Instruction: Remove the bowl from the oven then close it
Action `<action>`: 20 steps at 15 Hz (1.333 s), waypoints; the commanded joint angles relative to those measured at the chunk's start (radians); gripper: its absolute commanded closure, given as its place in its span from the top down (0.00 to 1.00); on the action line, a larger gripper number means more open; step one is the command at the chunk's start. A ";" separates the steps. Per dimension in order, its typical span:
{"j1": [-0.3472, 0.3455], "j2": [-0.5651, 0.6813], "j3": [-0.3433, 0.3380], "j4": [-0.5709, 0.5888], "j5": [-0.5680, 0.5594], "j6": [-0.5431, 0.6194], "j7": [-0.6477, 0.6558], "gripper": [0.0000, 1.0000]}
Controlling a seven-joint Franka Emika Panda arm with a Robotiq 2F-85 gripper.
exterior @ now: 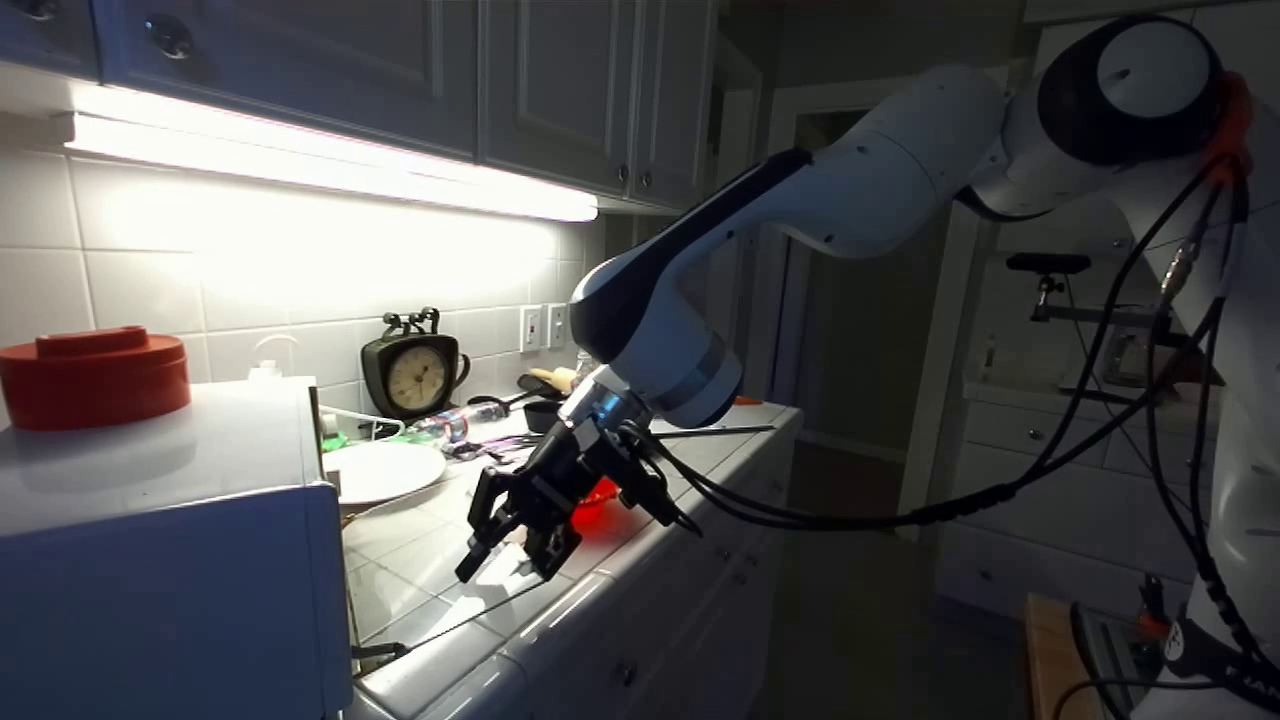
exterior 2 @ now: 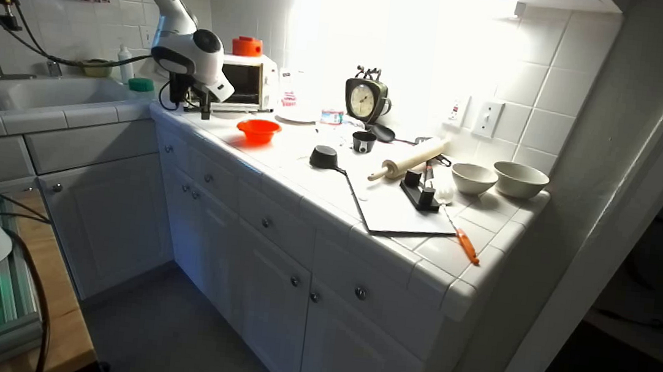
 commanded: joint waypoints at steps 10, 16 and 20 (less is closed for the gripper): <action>-0.021 0.016 0.050 0.068 0.038 0.025 -0.056 0.77; -0.025 0.007 0.042 0.088 -0.022 -0.020 -0.068 0.91; 0.058 -0.013 -0.071 0.116 -0.012 -0.110 -0.102 0.87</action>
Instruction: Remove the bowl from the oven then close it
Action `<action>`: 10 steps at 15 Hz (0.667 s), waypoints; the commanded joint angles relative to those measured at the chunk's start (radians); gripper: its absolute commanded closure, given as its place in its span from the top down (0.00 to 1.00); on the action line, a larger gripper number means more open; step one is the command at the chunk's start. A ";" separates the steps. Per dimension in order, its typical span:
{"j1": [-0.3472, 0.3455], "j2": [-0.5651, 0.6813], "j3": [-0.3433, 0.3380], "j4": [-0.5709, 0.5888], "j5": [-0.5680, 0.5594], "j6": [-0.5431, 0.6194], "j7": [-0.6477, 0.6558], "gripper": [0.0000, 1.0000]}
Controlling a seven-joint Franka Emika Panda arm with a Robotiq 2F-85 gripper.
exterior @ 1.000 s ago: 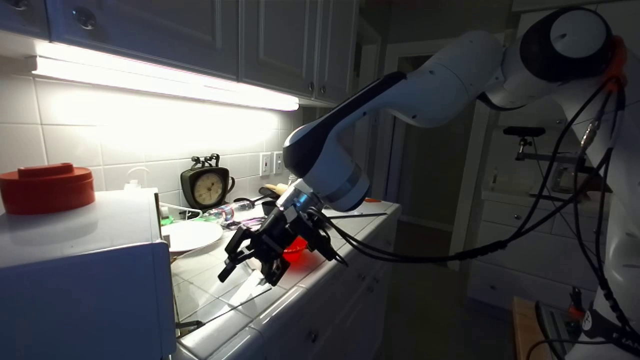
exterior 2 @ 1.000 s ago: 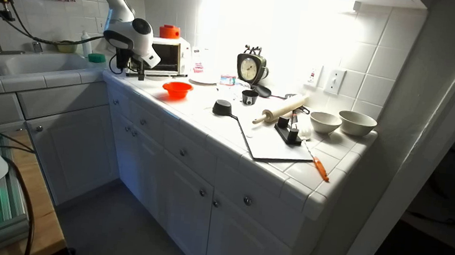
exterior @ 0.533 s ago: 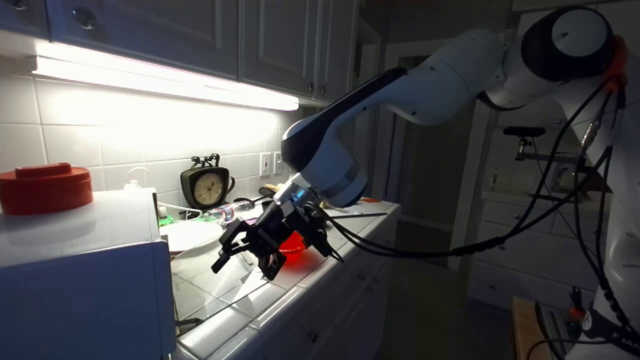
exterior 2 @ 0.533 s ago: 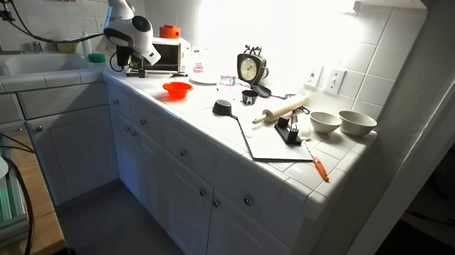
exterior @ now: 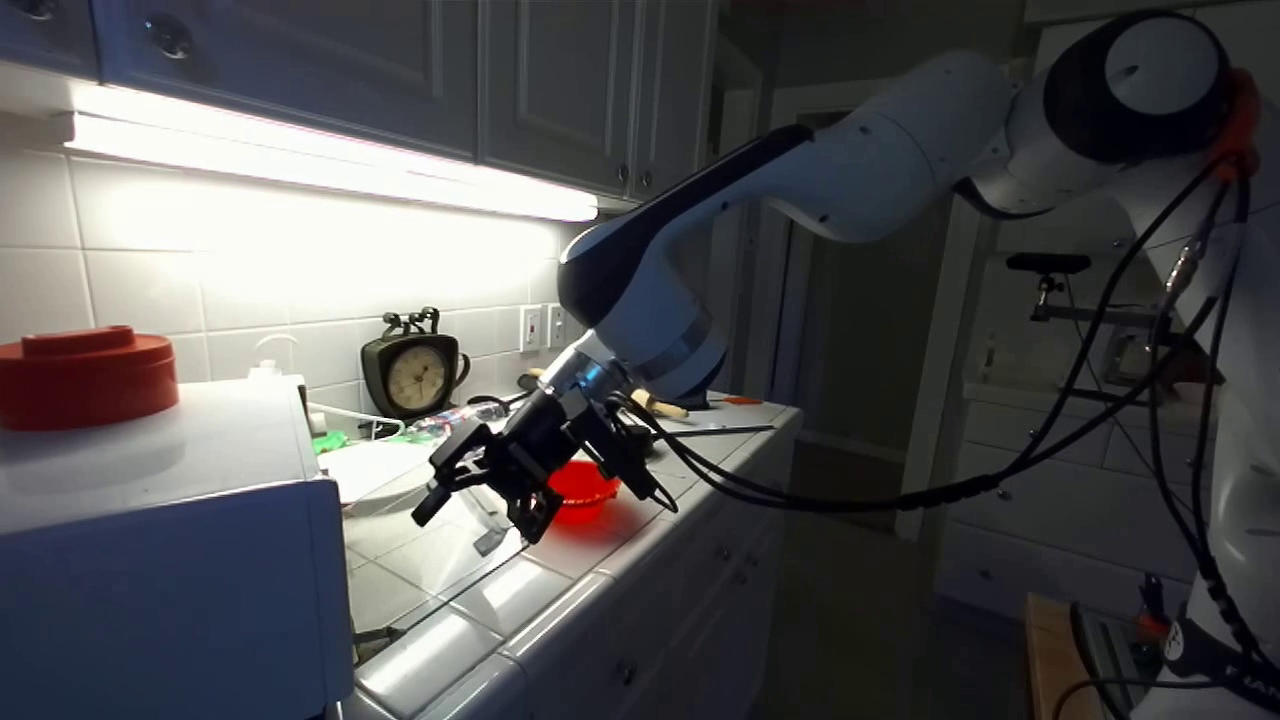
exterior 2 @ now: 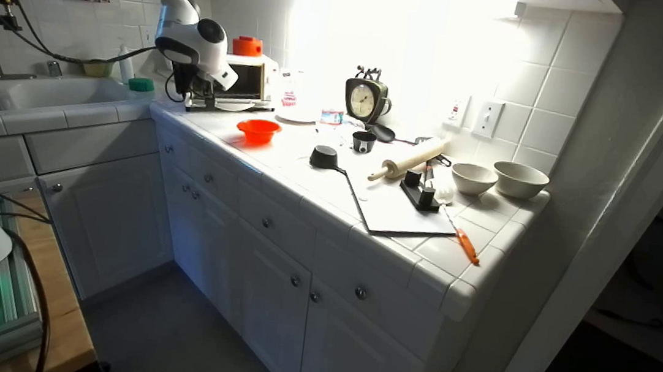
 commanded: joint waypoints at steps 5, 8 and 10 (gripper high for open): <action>0.083 -0.010 -0.128 0.069 -0.030 -0.132 -0.054 0.88; 0.104 -0.013 -0.155 0.081 -0.063 -0.158 -0.065 0.87; 0.114 -0.015 -0.165 0.086 -0.093 -0.170 -0.071 0.87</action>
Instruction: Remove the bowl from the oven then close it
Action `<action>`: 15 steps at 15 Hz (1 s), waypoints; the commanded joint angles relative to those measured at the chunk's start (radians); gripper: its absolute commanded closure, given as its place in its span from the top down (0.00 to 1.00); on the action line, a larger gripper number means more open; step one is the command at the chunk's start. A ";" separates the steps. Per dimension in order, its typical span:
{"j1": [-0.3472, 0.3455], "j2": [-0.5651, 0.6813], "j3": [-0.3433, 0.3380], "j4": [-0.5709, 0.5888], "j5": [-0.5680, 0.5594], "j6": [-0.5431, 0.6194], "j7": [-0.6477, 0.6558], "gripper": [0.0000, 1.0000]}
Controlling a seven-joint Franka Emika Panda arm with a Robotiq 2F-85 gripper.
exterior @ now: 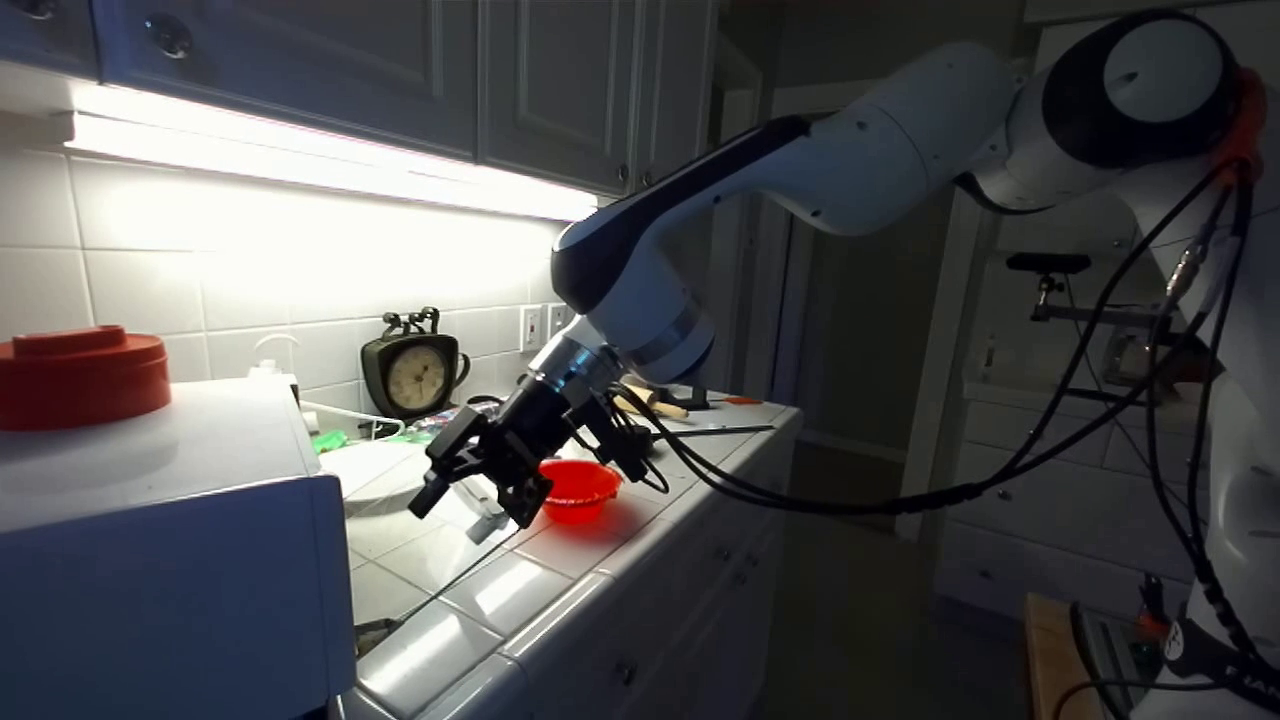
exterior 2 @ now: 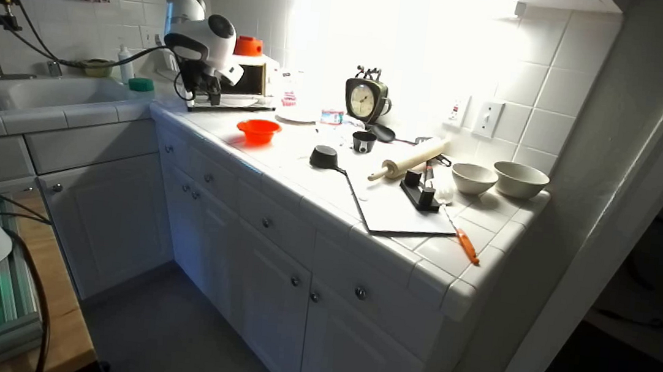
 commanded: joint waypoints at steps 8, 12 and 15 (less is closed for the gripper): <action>0.023 -0.034 -0.035 0.030 -0.152 -0.063 -0.043 0.87; 0.018 -0.040 -0.034 0.038 -0.195 -0.093 -0.062 0.89; 0.016 -0.040 -0.036 0.043 -0.232 -0.121 -0.083 0.91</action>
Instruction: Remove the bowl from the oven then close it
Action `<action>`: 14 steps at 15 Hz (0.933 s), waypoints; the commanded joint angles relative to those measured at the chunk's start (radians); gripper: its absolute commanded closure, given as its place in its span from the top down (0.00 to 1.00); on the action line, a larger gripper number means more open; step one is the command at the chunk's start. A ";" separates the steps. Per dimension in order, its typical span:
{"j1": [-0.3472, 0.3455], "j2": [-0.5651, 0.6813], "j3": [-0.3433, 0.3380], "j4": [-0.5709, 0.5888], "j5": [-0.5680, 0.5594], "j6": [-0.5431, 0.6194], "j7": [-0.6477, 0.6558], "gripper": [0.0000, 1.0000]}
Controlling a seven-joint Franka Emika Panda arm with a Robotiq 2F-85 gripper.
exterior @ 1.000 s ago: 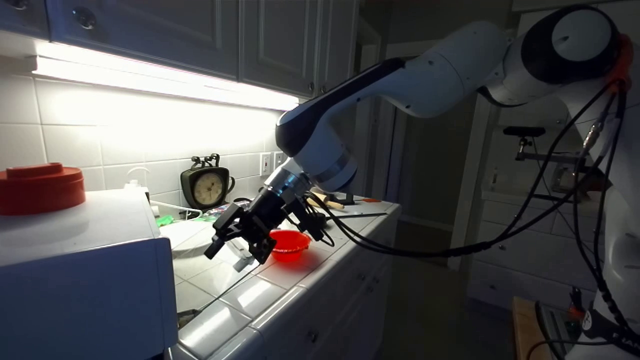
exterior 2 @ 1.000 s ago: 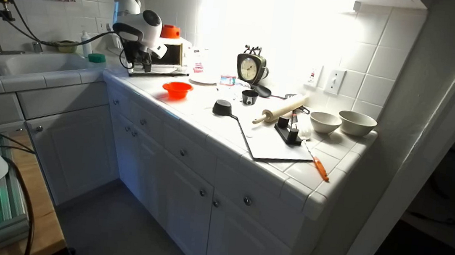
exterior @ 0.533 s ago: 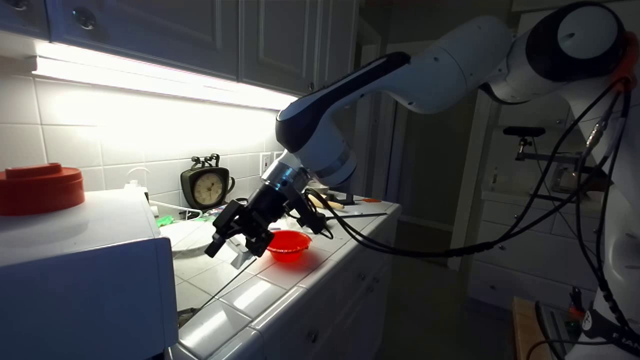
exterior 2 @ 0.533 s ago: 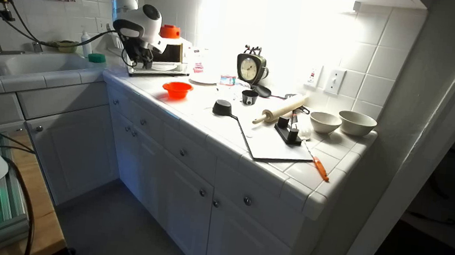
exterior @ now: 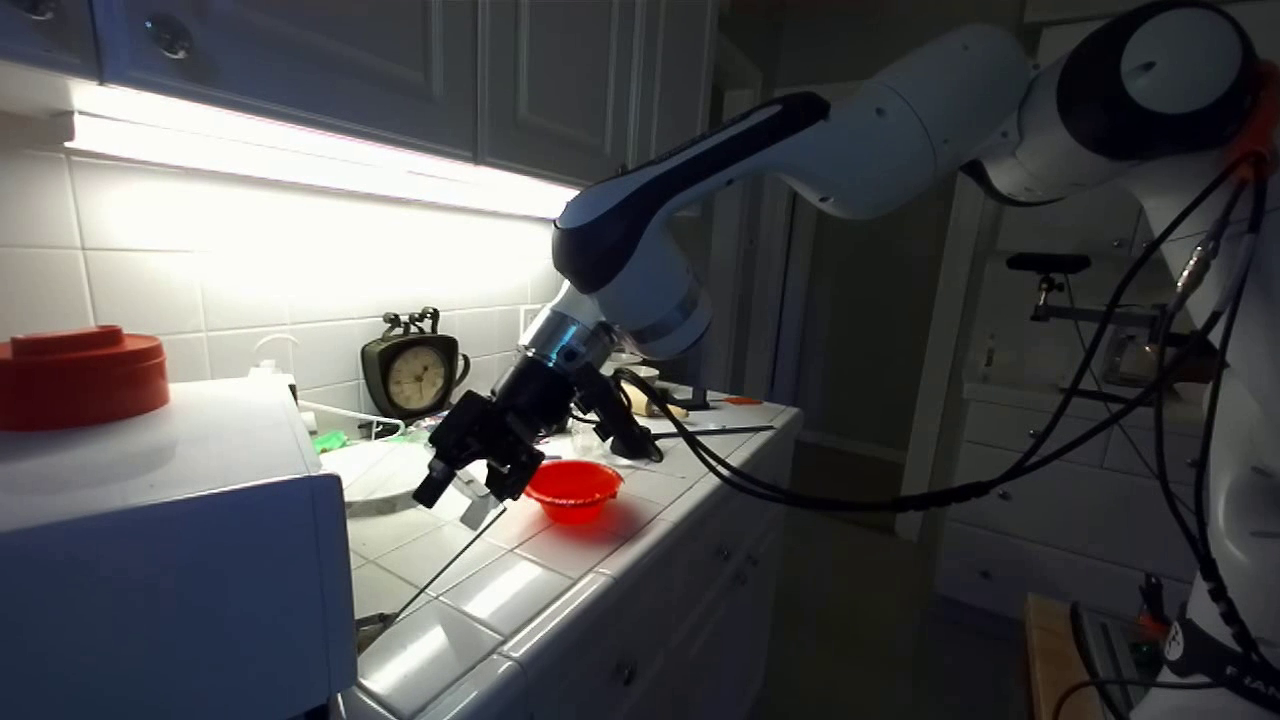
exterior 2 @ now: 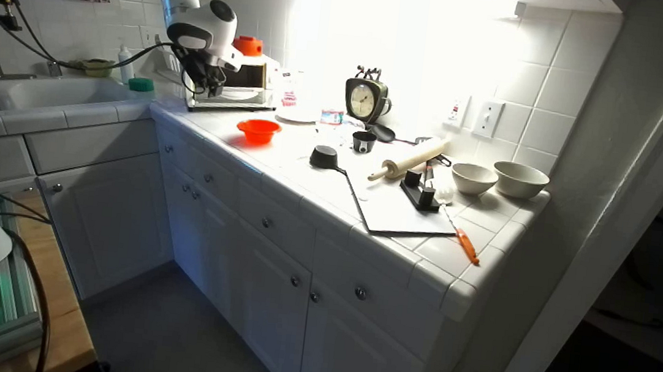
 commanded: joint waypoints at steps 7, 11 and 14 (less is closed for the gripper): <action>0.005 -0.005 -0.006 0.048 -0.165 -0.069 -0.049 0.94; 0.004 0.001 0.012 0.060 -0.173 -0.048 -0.073 0.92; 0.009 0.013 0.024 0.081 -0.163 -0.034 -0.091 0.94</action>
